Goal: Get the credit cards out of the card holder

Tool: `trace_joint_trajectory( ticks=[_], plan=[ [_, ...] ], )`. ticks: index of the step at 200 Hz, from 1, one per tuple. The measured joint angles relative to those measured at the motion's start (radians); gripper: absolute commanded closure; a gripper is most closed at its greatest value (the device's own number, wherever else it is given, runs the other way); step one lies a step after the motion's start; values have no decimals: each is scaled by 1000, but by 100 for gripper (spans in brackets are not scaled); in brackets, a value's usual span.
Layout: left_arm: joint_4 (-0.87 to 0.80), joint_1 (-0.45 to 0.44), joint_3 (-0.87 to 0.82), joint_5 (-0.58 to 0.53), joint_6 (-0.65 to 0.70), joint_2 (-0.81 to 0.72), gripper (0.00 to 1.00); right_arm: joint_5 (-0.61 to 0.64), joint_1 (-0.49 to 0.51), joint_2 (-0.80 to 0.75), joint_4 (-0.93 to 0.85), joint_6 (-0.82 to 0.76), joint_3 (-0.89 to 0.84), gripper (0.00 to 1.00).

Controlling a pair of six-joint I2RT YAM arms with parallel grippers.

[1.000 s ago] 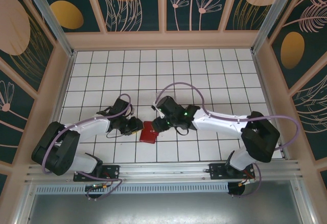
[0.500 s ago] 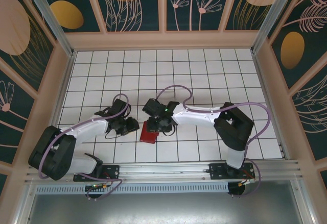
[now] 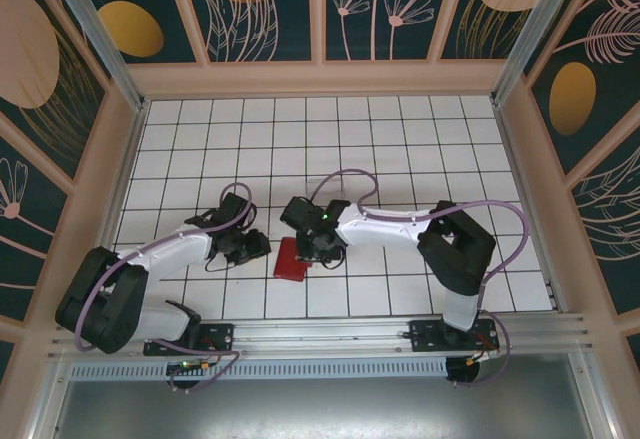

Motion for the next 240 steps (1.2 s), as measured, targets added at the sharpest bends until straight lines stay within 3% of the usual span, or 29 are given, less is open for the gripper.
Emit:
trace_joint_trajectory(
  ticks=[28,59,161,240],
  plan=[
    [-19,0,16,0,2,0,59,9,0,-2,2,12,-21,91],
    [-25,-10,60,37,2,-13,57,31,0,-50,43,12,-60,97],
    [-27,-160,193,103,-2,28,41,53,0,-243,183,11,-138,100],
    [-121,-182,239,15,3,76,47,55,-6,-247,208,11,-158,100]
  ],
)
